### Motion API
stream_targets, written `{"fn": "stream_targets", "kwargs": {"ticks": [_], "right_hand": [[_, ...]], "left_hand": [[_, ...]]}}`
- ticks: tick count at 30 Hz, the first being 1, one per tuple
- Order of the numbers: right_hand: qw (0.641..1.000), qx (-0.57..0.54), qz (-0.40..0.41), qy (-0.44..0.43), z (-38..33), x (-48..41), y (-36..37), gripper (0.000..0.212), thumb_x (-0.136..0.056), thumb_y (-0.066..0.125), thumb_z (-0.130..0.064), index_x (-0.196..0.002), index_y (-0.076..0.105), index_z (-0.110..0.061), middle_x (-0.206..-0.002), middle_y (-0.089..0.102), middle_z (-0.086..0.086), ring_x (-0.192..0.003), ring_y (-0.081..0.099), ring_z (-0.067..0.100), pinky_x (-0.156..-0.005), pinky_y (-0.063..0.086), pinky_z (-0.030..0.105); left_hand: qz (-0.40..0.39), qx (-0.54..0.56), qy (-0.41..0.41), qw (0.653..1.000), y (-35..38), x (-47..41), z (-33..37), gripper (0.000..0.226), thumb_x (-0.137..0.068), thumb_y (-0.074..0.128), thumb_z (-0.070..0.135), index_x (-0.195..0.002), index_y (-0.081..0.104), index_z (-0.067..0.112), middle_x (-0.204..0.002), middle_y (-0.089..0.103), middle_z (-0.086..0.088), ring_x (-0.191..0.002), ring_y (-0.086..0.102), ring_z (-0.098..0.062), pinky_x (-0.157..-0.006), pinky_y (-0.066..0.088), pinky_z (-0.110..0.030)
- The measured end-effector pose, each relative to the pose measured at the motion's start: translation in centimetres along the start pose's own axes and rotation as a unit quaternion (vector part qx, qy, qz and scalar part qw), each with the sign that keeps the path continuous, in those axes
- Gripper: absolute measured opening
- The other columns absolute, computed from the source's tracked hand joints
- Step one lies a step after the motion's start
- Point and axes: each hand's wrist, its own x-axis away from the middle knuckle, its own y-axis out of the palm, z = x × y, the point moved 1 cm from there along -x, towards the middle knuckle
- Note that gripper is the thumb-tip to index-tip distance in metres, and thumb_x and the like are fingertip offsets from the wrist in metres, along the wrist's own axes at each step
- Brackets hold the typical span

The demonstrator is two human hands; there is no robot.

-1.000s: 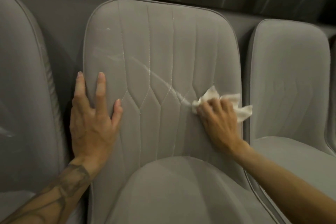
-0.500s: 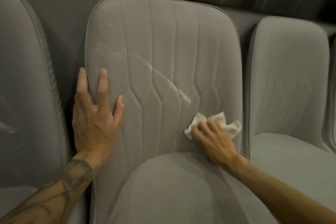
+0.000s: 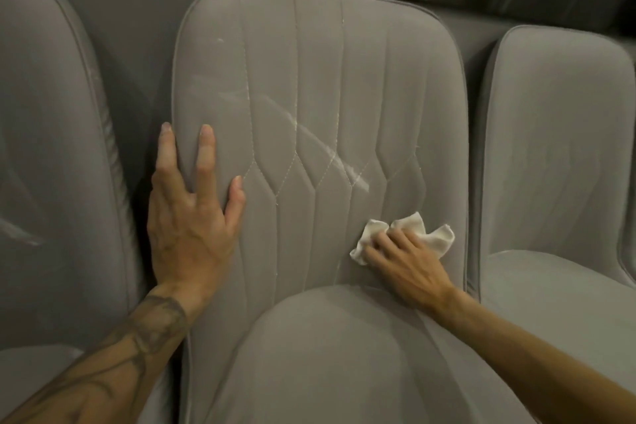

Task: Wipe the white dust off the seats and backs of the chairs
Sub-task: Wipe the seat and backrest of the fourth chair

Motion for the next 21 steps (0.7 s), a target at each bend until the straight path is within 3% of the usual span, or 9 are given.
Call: {"fn": "stream_targets", "kwargs": {"ticks": [2, 6, 8, 10, 14, 16, 19, 21], "right_hand": [[1.0, 0.009, 0.023, 0.016, 1.8, -1.3, -1.3, 0.042, -0.079, 0.076, -0.018, -0.119, 0.063, -0.015, -0.115, 0.058, 0.012, -0.095, 0.053, 0.031, -0.088, 0.046, 0.046], [0.968, -0.013, 0.166, 0.188, 7.9, -9.2, -6.8, 0.027, -0.096, 0.057, -0.028, -0.119, 0.055, -0.015, -0.121, 0.047, 0.014, -0.097, 0.042, 0.031, -0.081, 0.033, 0.043], [0.942, -0.008, 0.227, 0.246, 9.7, -12.1, -8.4, 0.019, -0.103, 0.049, -0.03, -0.111, 0.053, -0.014, -0.114, 0.046, 0.012, -0.096, 0.042, 0.03, -0.08, 0.031, 0.04], [0.93, -0.029, 0.235, 0.282, 8.5, -12.2, -7.7, 0.018, -0.103, 0.05, -0.028, -0.114, 0.052, -0.015, -0.115, 0.047, 0.013, -0.098, 0.044, 0.032, -0.081, 0.035, 0.043], [0.979, -0.043, 0.134, 0.149, 3.8, -7.9, -4.9, 0.017, -0.1, 0.057, -0.026, -0.111, 0.058, -0.012, -0.108, 0.054, 0.015, -0.09, 0.044, 0.031, -0.078, 0.042, 0.049], [0.984, -0.052, 0.122, 0.117, 4.6, -8.1, -5.4, 0.018, -0.099, 0.057, -0.027, -0.11, 0.058, -0.012, -0.108, 0.056, 0.016, -0.09, 0.044, 0.031, -0.079, 0.043, 0.049], [0.962, -0.037, 0.201, 0.18, 8.3, -13.0, -8.3, 0.025, -0.099, 0.054, -0.028, -0.118, 0.054, -0.011, -0.117, 0.052, 0.02, -0.096, 0.047, 0.035, -0.081, 0.04, 0.047], [0.931, -0.033, 0.265, 0.249, 11.0, -17.1, -10.7, 0.026, -0.103, 0.047, -0.031, -0.113, 0.056, -0.009, -0.115, 0.054, 0.02, -0.096, 0.049, 0.037, -0.082, 0.039, 0.047]], "left_hand": [[-0.004, 0.003, -0.001, 1.0, 0.0, 0.0, 0.0, 0.062, -0.109, 0.049, 0.037, -0.163, 0.028, 0.017, -0.163, 0.025, -0.028, -0.136, 0.039, -0.043, -0.107, 0.045, -0.052], [-0.005, 0.008, -0.002, 1.0, -0.1, -0.1, -0.1, 0.062, -0.109, 0.048, 0.038, -0.164, 0.027, 0.018, -0.164, 0.024, -0.027, -0.136, 0.039, -0.043, -0.106, 0.046, -0.052], [-0.005, 0.006, -0.001, 1.0, 0.0, -0.1, -0.1, 0.063, -0.109, 0.047, 0.039, -0.164, 0.026, 0.018, -0.164, 0.023, -0.027, -0.137, 0.038, -0.041, -0.105, 0.047, -0.052], [-0.004, 0.006, -0.002, 1.0, 0.1, 0.0, -0.1, 0.063, -0.109, 0.046, 0.04, -0.164, 0.026, 0.019, -0.164, 0.023, -0.026, -0.139, 0.037, -0.041, -0.106, 0.047, -0.052], [-0.003, 0.002, -0.001, 1.0, 0.1, 0.0, -0.1, 0.063, -0.109, 0.047, 0.04, -0.164, 0.026, 0.019, -0.164, 0.023, -0.026, -0.137, 0.038, -0.042, -0.105, 0.048, -0.052], [-0.004, 0.005, -0.002, 1.0, 0.0, 0.0, 0.0, 0.063, -0.109, 0.047, 0.039, -0.164, 0.027, 0.018, -0.164, 0.023, -0.027, -0.137, 0.038, -0.042, -0.106, 0.047, -0.052], [-0.004, 0.011, -0.001, 1.0, -0.1, -0.1, 0.0, 0.062, -0.109, 0.047, 0.039, -0.164, 0.028, 0.017, -0.163, 0.024, -0.027, -0.137, 0.038, -0.043, -0.104, 0.048, -0.053], [-0.005, 0.009, 0.0, 1.0, -0.1, -0.1, 0.0, 0.062, -0.109, 0.047, 0.039, -0.164, 0.027, 0.017, -0.163, 0.024, -0.028, -0.137, 0.038, -0.042, -0.104, 0.048, -0.053]]}}
